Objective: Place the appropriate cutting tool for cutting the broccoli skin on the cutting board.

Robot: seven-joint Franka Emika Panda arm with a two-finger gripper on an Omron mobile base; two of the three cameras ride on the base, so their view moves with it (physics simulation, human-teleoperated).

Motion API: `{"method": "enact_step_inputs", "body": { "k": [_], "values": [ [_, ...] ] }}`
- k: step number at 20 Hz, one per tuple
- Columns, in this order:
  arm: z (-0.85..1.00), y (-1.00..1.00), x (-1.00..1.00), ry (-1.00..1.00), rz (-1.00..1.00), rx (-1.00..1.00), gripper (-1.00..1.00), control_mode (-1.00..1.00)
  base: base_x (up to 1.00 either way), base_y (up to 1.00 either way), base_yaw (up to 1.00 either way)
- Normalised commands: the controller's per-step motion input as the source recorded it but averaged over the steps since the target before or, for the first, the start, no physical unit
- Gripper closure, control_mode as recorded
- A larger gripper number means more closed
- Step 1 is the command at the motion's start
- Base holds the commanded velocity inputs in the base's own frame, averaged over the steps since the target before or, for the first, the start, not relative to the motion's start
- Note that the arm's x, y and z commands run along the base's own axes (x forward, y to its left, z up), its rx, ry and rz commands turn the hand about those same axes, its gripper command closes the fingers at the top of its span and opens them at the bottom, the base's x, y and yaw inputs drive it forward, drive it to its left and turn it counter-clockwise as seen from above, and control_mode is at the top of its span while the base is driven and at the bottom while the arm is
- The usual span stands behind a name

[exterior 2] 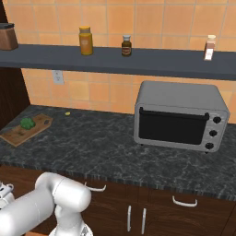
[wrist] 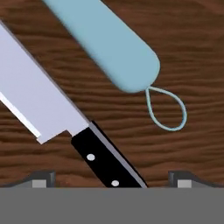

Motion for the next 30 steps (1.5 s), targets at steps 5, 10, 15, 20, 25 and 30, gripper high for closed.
{"method": "enact_step_inputs", "body": {
  "k": [5,10,15,20,25,30],
  "values": [
    [-0.35,0.0,0.0,0.01,0.0,-0.05,1.0,-1.0,0.0,0.0,0.0],
    [-0.43,0.0,0.0,0.0,0.0,-0.04,1.0,-1.0,0.0,0.0,0.0],
    [-0.33,0.0,-0.33,0.0,0.0,0.0,1.0,-1.0,0.0,0.0,0.0],
    [0.09,0.0,-0.22,0.0,0.0,0.0,1.0,-1.0,0.0,0.0,0.0],
    [0.62,-0.11,-0.18,0.0,0.0,0.0,1.0,-1.0,0.0,0.0,0.0],
    [0.87,-0.22,-0.26,0.0,0.0,0.0,1.0,-1.0,0.0,0.0,0.0]
  ]
}}
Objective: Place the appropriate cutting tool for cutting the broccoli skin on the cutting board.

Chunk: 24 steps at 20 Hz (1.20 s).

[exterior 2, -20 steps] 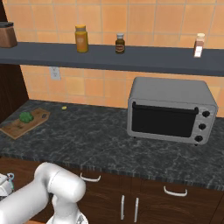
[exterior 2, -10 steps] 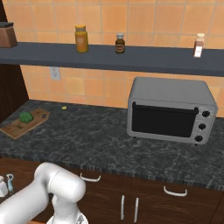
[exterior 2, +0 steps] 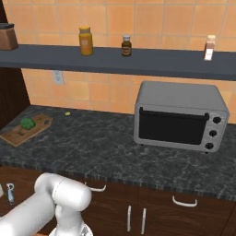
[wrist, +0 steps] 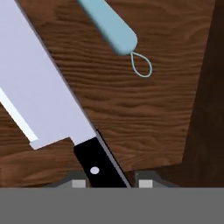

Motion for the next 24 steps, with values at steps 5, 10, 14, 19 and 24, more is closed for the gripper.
{"method": "enact_step_inputs", "body": {
  "k": [5,10,14,19,24],
  "values": [
    [0.98,-0.21,-0.08,0.0,-0.02,0.0,1.0,-1.0,0.0,0.0,0.0],
    [0.97,-0.38,0.0,0.0,-0.09,0.0,1.0,-1.0,0.0,0.0,0.0],
    [0.67,-0.26,0.39,0.01,-0.19,0.0,1.0,-1.0,0.0,0.0,0.0],
    [0.54,-0.21,0.41,0.0,-0.18,0.0,1.0,-1.0,0.0,0.0,0.0],
    [0.14,-0.25,0.85,0.01,-0.12,0.0,1.0,-1.0,0.0,0.0,0.0]
  ]
}}
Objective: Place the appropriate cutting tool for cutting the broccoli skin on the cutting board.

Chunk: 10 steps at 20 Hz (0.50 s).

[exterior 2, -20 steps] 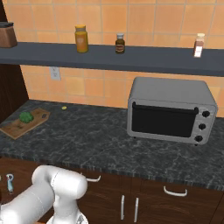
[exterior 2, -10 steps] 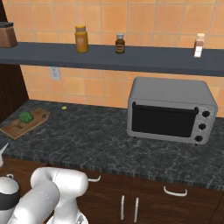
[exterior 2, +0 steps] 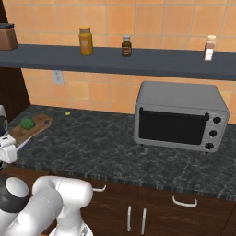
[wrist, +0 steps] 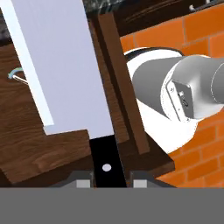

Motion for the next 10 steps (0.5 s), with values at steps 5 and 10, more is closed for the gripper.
{"method": "enact_step_inputs", "body": {
  "k": [5,10],
  "values": [
    [0.0,0.0,1.0,0.01,-0.01,0.0,1.0,-1.0,0.0,0.0,0.0],
    [0.01,0.0,0.93,-0.01,0.0,0.0,1.0,-1.0,0.0,0.0,0.0]
  ]
}}
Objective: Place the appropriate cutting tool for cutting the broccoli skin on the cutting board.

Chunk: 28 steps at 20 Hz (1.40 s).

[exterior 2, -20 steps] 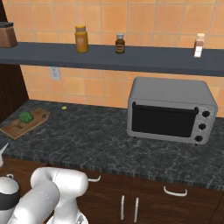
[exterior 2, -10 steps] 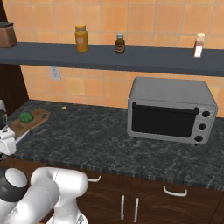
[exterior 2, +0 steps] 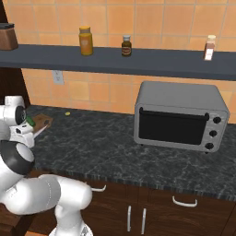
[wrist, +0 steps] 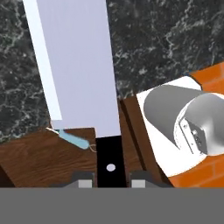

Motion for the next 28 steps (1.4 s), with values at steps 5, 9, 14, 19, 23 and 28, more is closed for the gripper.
{"method": "enact_step_inputs", "body": {
  "k": [5,9,14,19,23,28],
  "values": [
    [0.0,0.21,0.89,0.0,0.0,0.0,1.0,-1.0,0.0,0.0,0.0],
    [0.0,0.6,0.72,0.0,0.0,0.0,1.0,-1.0,0.0,0.0,0.0],
    [-0.03,0.43,0.35,0.0,0.0,0.0,1.0,-1.0,0.0,0.0,0.0],
    [-0.17,0.44,0.27,0.0,0.0,-0.03,1.0,-1.0,0.0,0.0,0.0],
    [-0.25,0.31,0.09,0.0,-0.01,-0.01,1.0,-1.0,0.0,0.0,0.0],
    [-0.07,0.02,0.12,-0.01,-0.01,-0.01,1.0,-1.0,0.0,0.0,0.0]
  ]
}}
